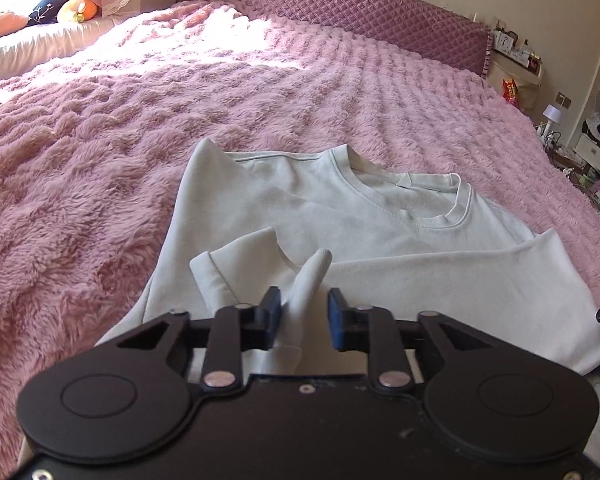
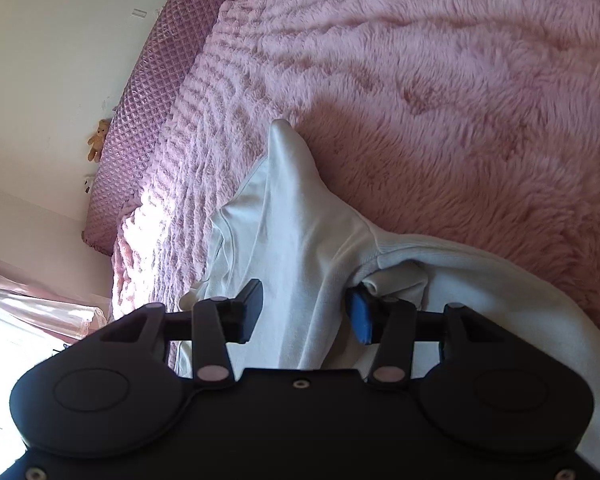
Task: Fold small clothes
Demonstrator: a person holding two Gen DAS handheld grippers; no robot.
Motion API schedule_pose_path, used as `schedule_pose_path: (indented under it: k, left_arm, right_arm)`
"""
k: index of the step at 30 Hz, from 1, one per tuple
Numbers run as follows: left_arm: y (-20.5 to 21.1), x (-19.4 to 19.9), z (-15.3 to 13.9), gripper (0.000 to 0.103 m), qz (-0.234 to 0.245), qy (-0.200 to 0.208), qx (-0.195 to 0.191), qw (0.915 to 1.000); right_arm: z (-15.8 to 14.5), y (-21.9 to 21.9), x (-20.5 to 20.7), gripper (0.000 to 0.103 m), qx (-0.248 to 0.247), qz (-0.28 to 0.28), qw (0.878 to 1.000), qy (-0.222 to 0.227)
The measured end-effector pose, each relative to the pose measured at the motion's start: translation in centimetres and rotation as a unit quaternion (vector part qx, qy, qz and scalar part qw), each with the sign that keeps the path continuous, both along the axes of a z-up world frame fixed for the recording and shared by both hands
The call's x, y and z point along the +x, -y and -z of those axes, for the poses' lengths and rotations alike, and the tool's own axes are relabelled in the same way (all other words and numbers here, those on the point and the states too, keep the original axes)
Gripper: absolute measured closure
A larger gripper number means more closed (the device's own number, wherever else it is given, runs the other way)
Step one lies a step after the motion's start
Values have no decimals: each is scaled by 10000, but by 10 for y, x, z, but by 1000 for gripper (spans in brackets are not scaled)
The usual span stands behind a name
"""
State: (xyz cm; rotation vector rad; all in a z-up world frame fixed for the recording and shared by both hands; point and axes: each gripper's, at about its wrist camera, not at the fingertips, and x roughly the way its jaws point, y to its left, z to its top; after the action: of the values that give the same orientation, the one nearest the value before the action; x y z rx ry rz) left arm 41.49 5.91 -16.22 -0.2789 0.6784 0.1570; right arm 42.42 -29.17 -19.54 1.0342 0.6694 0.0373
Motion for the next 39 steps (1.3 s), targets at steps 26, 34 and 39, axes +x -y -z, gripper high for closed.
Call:
schedule_pose_path:
  k: [26, 34, 39]
  left_arm:
    - [-96, -113, 23, 90, -948, 845, -1991, 9717]
    - [-97, -45, 34, 60, -544, 311, -2247, 9724]
    - [-89, -31, 34, 85, -417, 187, -2217, 9740]
  right_arm:
    - [-26, 68, -28, 65, -1201, 253, 9912, 486]
    - [-24, 56, 107, 54, -2089, -698, 9745, 417]
    - [0, 52, 141, 53, -1744, -825, 9811, 148]
